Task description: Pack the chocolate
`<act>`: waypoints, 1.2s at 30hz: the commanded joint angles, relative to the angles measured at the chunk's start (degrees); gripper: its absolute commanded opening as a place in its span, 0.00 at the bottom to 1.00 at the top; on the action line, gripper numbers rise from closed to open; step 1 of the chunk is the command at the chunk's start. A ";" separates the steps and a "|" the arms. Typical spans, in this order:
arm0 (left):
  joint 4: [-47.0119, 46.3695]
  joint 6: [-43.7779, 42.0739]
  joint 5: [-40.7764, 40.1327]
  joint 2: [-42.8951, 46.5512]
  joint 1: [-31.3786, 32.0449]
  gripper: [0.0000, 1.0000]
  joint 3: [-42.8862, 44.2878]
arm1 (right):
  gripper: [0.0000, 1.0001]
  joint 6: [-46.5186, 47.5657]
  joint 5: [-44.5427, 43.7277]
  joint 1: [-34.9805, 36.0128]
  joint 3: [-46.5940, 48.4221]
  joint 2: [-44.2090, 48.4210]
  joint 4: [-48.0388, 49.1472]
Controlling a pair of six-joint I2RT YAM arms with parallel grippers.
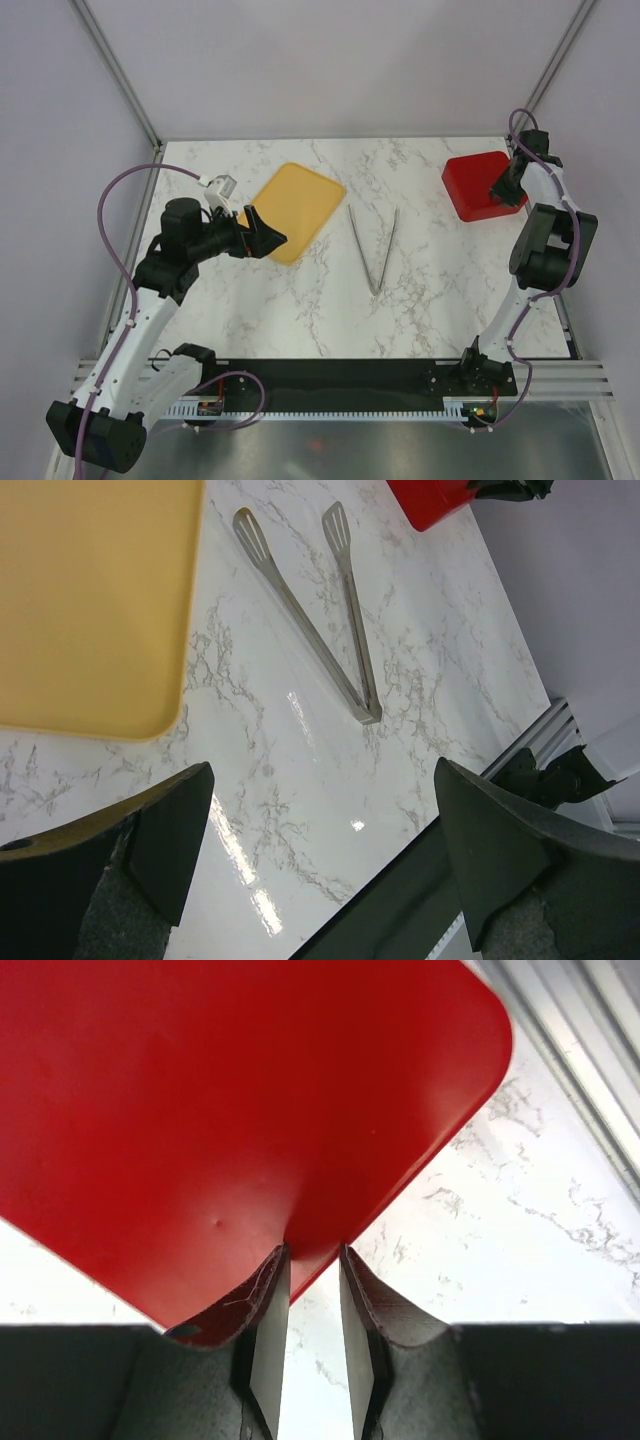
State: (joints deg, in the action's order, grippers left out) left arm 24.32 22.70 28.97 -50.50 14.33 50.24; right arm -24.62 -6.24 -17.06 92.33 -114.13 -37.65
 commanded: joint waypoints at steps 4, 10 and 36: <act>-0.94 -0.90 -0.58 1.02 -0.35 1.00 -0.32 | 0.33 1.33 12.55 1.59 5.22 1.89 3.62; -1.02 -1.08 -0.58 0.67 -0.35 1.00 -0.14 | 0.00 -2.00 21.79 2.56 10.23 -3.81 15.30; -0.85 -1.52 -1.46 -1.62 -0.35 1.00 -0.23 | 0.00 -19.76 33.06 -3.42 -4.76 -8.76 52.57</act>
State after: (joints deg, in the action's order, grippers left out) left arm 24.34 22.70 28.53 -51.96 14.33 50.22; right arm -41.85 30.94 -18.02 92.01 -129.12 7.86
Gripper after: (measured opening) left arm 0.993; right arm 0.006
